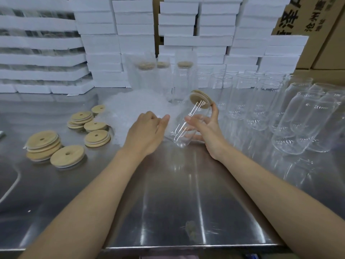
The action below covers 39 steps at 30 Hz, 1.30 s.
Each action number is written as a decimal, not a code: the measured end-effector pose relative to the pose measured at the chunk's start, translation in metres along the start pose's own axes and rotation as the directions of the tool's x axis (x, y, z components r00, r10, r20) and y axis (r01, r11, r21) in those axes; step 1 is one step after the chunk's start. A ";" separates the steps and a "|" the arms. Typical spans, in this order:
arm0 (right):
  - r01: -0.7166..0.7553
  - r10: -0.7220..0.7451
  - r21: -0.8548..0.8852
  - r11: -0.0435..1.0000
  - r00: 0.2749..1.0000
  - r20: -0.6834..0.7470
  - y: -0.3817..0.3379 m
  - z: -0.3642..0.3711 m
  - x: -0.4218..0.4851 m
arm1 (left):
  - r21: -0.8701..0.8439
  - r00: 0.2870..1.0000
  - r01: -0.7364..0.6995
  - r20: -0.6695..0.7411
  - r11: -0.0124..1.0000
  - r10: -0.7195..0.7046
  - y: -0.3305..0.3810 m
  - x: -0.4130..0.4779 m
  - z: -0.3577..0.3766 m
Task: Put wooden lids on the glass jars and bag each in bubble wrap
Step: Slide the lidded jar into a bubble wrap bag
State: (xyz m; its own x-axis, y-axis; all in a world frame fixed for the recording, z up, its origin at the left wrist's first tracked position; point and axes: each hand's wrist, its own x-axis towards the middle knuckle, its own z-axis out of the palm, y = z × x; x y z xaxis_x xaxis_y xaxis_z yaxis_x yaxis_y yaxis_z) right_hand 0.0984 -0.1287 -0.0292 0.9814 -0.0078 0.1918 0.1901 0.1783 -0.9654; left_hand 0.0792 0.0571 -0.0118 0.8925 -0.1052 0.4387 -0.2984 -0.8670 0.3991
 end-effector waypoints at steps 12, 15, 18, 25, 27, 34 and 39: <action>0.220 -0.212 -0.031 0.975 0.879 -0.428 -0.010 -0.003 0.004 | -0.047 0.986 -0.065 -0.154 0.997 0.057 -0.010 0.000 -0.002; 0.216 -0.179 0.018 0.976 0.850 -0.495 -0.015 -0.005 0.005 | -0.158 0.989 0.028 -0.137 0.987 -0.050 -0.009 0.003 -0.002; 0.199 -0.117 0.094 0.976 0.832 -0.542 -0.019 -0.006 0.005 | -0.231 0.986 0.080 -0.123 0.970 -0.111 -0.008 0.003 -0.002; 0.179 -0.075 0.135 0.975 0.830 -0.553 -0.024 -0.003 0.001 | -0.463 0.946 0.217 -0.119 0.859 -0.302 -0.002 0.002 -0.009; 0.177 -0.078 0.130 0.975 0.833 -0.548 -0.025 -0.002 -0.001 | -0.579 0.929 0.226 -0.116 0.783 -0.353 -0.001 0.004 -0.014; 0.211 -0.116 0.116 0.971 0.830 -0.545 -0.027 0.002 -0.004 | -0.598 0.936 0.264 -0.030 0.756 -0.351 -0.006 0.002 -0.015; 0.220 -0.118 0.119 0.968 0.824 -0.555 -0.029 0.004 -0.006 | -0.527 0.945 0.224 -0.087 0.820 -0.315 -0.005 0.000 -0.006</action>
State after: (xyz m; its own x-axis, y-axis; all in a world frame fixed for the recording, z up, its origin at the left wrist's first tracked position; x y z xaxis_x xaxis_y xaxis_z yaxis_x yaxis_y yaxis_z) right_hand 0.0865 -0.1305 -0.0014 0.8005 -0.5734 0.1744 0.3963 0.2882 -0.8717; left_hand 0.0788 0.0648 -0.0086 0.9081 0.2156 0.3589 -0.2226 -0.4776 0.8499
